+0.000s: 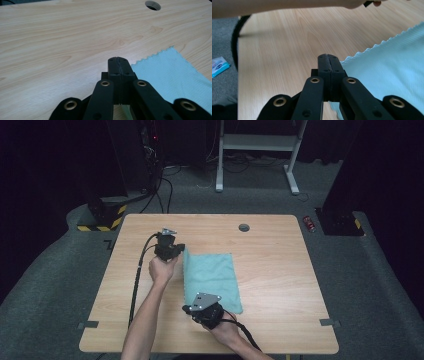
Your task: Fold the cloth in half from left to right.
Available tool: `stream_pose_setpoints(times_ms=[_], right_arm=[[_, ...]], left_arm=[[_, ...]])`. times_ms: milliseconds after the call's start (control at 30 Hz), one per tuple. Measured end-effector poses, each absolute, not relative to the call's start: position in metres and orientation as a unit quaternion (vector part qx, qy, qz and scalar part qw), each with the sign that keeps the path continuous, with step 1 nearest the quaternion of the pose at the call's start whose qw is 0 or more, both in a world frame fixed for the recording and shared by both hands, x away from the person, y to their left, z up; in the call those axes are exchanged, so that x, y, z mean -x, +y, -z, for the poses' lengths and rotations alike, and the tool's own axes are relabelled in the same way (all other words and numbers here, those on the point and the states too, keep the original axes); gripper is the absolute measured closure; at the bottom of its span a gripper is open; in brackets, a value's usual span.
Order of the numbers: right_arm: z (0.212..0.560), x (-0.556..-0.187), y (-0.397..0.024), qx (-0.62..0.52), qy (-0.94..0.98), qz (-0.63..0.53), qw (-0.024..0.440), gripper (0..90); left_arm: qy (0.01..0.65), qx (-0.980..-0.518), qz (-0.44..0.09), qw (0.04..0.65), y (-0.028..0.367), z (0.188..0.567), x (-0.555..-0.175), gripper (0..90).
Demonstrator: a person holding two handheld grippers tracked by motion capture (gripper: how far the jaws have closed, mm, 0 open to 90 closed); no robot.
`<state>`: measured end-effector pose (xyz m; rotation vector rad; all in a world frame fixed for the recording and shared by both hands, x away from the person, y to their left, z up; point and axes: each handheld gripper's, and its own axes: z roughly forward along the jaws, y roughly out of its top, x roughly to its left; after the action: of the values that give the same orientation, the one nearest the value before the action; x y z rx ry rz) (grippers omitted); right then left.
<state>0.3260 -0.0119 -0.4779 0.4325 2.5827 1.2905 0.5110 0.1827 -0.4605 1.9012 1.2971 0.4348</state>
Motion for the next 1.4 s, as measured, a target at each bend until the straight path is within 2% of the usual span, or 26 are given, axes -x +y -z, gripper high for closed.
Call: stream_pose_setpoints(times_ms=[267, 500, 933, 1400], right_arm=[[0.494, -0.322, -0.036, -0.166, 0.889, -0.401, 0.149, 90.0], [0.503, -0.324, -0.055, -0.189, 0.891, -0.386, 0.149, 90.0], [0.509, -0.324, -0.091, -0.217, 0.887, -0.377, 0.158, 90.0], [0.513, -0.324, -0.118, -0.245, 0.873, -0.390, 0.158, 90.0]], left_arm=[[0.486, -0.773, -0.171, 0.371, 0.152, 0.472, -0.517, 90.0], [0.474, -0.787, -0.164, 0.360, 0.129, 0.479, -0.522, 90.0], [0.475, -0.781, -0.162, 0.372, 0.112, 0.478, -0.524, 90.0], [0.440, -0.807, -0.162, 0.359, 0.073, 0.473, -0.536, 90.0]])
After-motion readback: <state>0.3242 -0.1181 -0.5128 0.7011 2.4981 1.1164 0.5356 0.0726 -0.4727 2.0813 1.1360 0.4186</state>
